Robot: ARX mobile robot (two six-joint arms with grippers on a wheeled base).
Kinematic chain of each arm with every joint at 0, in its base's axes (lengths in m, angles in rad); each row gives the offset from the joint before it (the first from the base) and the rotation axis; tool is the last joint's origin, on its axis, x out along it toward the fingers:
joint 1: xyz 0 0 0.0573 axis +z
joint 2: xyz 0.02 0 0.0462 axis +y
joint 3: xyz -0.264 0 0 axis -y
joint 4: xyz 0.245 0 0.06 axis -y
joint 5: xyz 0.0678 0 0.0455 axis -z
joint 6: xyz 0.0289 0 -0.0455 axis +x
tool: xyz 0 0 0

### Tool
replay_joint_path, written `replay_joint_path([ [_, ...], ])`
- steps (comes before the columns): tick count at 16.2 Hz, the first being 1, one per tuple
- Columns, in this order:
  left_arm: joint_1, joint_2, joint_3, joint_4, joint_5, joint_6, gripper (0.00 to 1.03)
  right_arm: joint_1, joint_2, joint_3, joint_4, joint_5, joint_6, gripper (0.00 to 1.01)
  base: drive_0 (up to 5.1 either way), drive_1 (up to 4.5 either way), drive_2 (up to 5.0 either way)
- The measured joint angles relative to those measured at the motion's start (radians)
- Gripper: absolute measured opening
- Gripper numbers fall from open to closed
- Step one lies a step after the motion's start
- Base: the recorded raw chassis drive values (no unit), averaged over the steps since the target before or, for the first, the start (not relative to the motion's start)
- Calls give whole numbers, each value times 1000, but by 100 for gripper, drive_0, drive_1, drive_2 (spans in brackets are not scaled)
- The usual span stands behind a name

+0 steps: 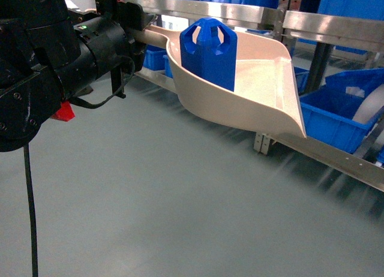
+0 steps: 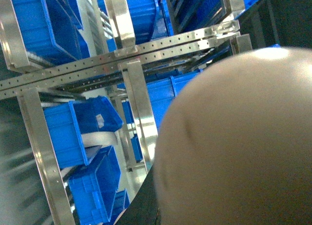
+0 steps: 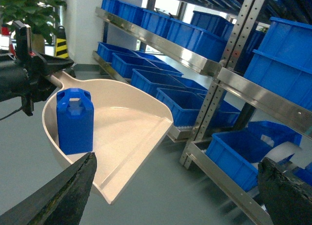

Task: Place part in tray to right shelf

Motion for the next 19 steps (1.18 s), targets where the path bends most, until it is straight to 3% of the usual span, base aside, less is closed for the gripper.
replay_joint_path([
  [19, 1, 0, 0, 0, 0, 0, 13, 0, 0, 0, 0, 0, 0, 98, -163, -163, -163],
])
